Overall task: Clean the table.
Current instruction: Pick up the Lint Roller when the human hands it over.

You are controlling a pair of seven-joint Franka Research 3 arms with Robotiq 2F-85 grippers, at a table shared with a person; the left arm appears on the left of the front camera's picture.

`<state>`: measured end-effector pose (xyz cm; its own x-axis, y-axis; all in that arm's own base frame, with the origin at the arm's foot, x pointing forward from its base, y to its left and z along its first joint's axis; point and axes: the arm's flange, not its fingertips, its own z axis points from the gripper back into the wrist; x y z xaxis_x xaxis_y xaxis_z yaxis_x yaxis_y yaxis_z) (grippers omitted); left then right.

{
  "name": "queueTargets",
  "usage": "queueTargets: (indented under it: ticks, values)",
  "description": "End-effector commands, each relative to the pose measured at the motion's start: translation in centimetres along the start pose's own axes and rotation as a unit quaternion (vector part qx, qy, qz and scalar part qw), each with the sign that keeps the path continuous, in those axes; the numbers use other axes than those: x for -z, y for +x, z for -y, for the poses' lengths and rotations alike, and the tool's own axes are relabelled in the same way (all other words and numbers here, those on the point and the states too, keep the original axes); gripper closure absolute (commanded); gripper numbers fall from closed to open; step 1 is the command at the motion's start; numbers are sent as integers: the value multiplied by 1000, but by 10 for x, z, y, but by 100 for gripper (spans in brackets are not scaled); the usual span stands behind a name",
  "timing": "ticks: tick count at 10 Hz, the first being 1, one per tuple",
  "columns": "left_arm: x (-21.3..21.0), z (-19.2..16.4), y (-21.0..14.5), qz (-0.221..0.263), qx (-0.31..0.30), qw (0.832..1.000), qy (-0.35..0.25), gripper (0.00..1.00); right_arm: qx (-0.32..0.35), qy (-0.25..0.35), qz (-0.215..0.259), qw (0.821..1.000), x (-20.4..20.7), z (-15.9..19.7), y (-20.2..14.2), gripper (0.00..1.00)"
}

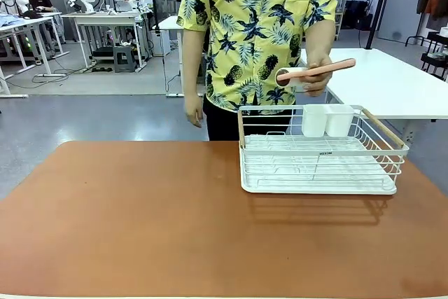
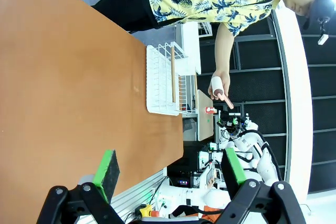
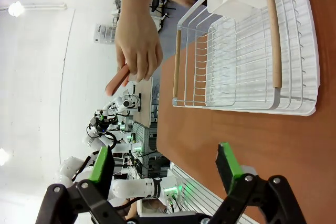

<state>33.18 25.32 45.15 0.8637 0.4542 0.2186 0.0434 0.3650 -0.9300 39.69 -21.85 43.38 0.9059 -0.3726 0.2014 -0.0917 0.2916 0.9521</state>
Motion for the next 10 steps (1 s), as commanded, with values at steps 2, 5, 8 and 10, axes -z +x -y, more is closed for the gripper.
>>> queueTargets:
  ticks: [2,5,8,10]
  values:
    - [-3,-1,1,2,6,1000,-13,0,-4,9,3,1000,0,-2,1,0]
    - [-3,-1,1,2,6,1000,-13,0,-4,9,3,1000,0,-2,1,0]
    - [-3,-1,1,2,6,1000,-13,0,-4,9,3,1000,0,-2,1,0]
    - [-3,-1,1,2,6,1000,-13,0,0,0,0,1000,0,0,0,0]
